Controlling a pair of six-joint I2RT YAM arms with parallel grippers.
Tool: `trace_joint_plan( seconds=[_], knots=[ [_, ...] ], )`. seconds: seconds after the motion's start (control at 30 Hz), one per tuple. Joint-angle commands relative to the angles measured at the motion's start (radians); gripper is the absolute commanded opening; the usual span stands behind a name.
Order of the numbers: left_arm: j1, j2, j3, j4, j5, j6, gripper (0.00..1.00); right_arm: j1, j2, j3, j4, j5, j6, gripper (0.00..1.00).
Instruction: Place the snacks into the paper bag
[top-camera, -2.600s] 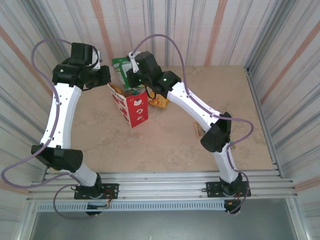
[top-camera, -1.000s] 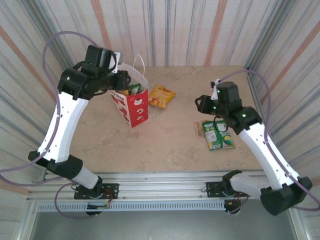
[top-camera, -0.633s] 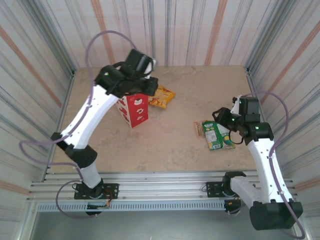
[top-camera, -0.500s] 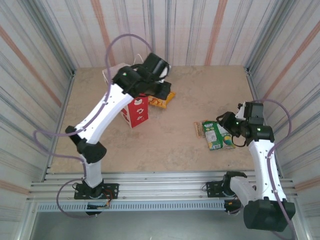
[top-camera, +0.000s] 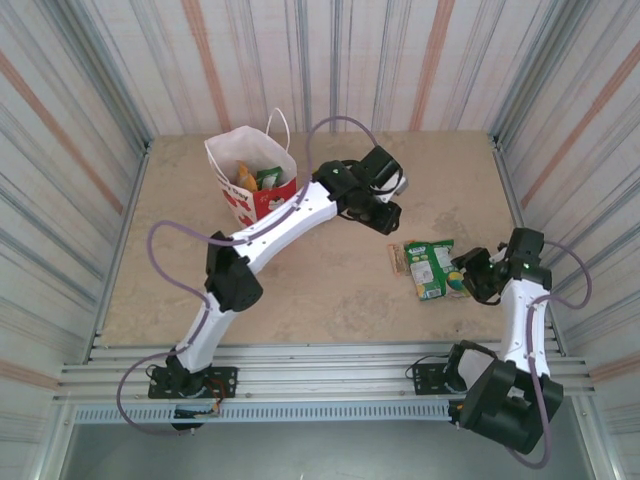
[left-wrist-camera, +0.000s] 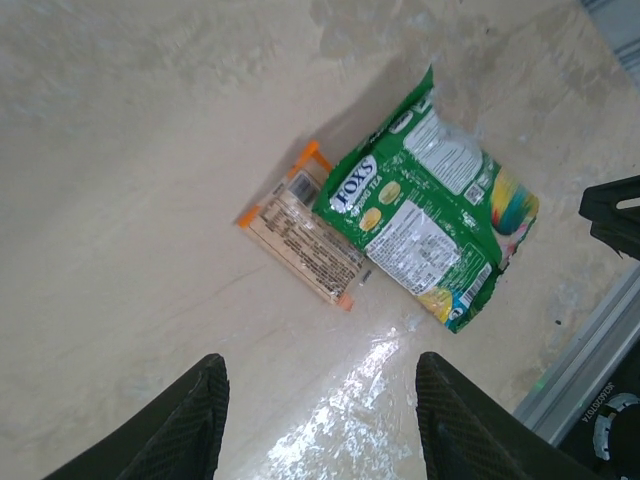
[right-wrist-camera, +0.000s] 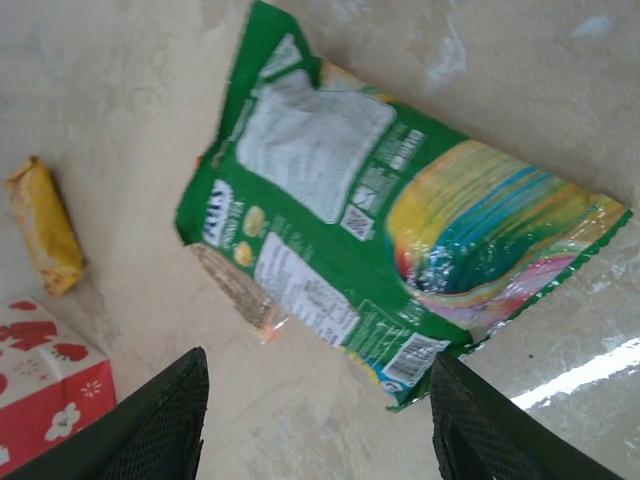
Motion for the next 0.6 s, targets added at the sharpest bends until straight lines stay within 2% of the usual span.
trace_joint_plan(
  seconds=[0.0,0.23,0.33,0.57],
  knots=[
    [0.002,0.012,0.024,0.053,0.082,-0.019,0.54,-0.007,0.056,-0.053,0.061,0.034,0.063,0.61],
    [0.007,0.041,0.019,0.071,0.115,-0.019,0.54,-0.003,0.251,-0.075,0.199,0.047,0.063,0.6],
    [0.018,0.034,0.003,0.071,0.115,-0.024,0.54,0.03,0.322,-0.062,0.24,0.063,0.058,0.59],
    [0.035,-0.004,-0.082,0.093,0.105,-0.037,0.54,0.24,0.402,-0.04,0.249,0.092,0.106,0.57]
  ],
)
